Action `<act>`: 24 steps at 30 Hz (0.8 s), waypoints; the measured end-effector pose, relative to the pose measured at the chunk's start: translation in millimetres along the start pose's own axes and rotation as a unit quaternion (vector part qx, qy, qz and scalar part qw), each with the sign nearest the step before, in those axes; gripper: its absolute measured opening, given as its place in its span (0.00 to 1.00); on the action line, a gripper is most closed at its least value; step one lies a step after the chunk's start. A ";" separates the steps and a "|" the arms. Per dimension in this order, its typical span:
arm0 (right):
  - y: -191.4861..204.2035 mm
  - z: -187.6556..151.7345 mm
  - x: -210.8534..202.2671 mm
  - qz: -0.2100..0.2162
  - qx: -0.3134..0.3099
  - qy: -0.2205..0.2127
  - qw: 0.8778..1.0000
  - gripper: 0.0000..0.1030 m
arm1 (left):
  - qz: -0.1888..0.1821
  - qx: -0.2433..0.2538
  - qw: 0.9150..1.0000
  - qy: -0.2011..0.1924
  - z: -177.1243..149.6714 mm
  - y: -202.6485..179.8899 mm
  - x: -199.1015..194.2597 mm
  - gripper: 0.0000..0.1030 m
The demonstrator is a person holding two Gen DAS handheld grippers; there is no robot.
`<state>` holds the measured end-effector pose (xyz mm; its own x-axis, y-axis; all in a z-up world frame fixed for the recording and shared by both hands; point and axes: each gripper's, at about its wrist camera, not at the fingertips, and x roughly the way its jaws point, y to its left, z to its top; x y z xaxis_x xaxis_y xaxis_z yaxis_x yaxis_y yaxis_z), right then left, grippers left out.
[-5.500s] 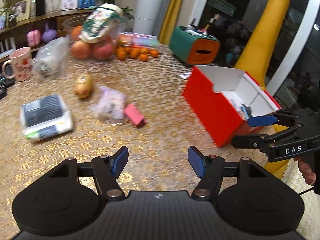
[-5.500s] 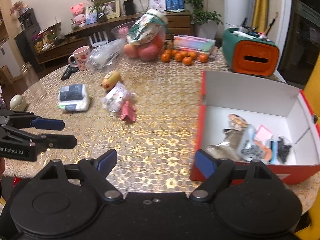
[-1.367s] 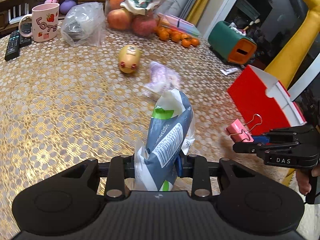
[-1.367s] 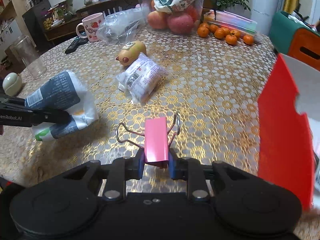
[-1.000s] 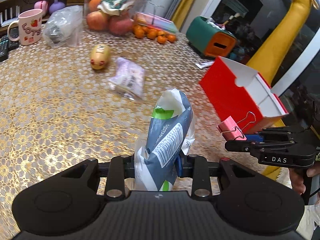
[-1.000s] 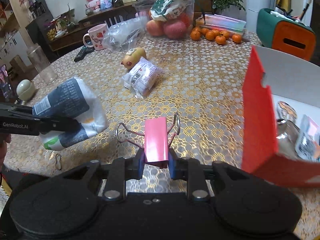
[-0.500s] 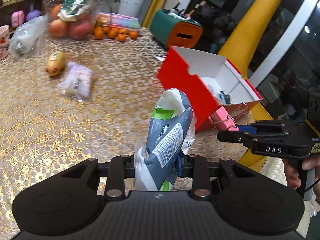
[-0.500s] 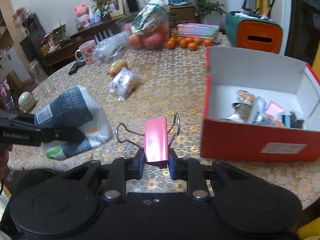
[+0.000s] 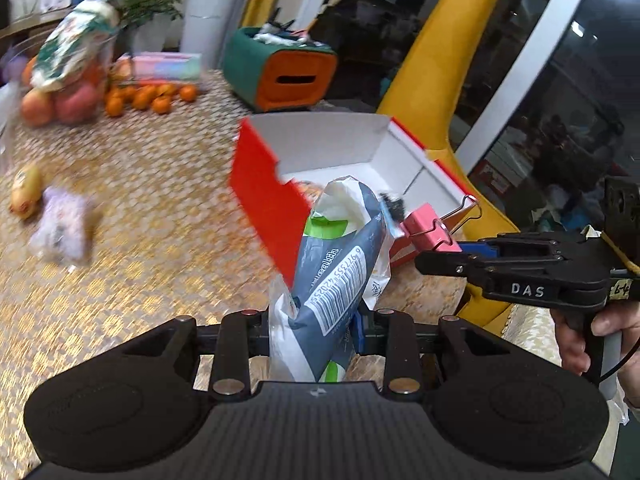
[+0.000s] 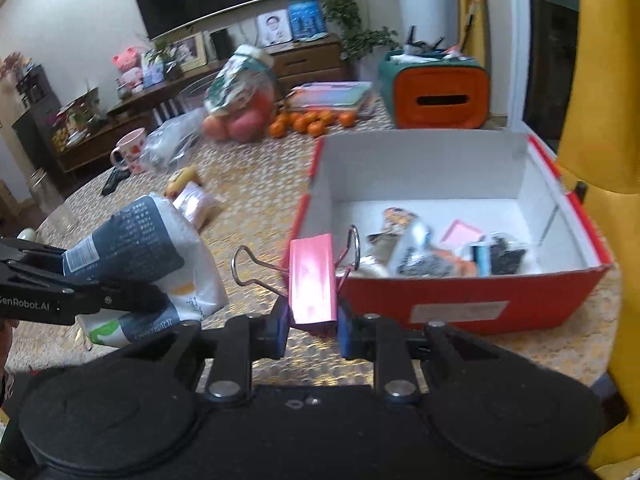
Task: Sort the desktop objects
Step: 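Carry the tissue pack and binder clip with both tools over the red box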
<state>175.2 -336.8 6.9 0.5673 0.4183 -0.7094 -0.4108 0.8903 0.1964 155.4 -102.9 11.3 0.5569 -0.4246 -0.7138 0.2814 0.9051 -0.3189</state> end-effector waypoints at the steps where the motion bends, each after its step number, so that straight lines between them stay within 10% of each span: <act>1: -4.9 0.6 -1.3 -0.003 0.002 -0.001 1.000 0.22 | -0.001 0.004 1.000 0.000 4.0 -4.4 3.5 0.29; 24: -104.8 38.5 33.4 -0.086 0.041 -0.003 0.995 0.22 | 0.006 0.032 0.999 0.009 92.6 -61.1 111.2 0.29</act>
<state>264.7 -409.2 -11.3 0.6292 0.2594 -0.7327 -0.2478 0.9604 0.1272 272.5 -207.6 9.1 0.5463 -0.4121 -0.7292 0.3241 0.9068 -0.2697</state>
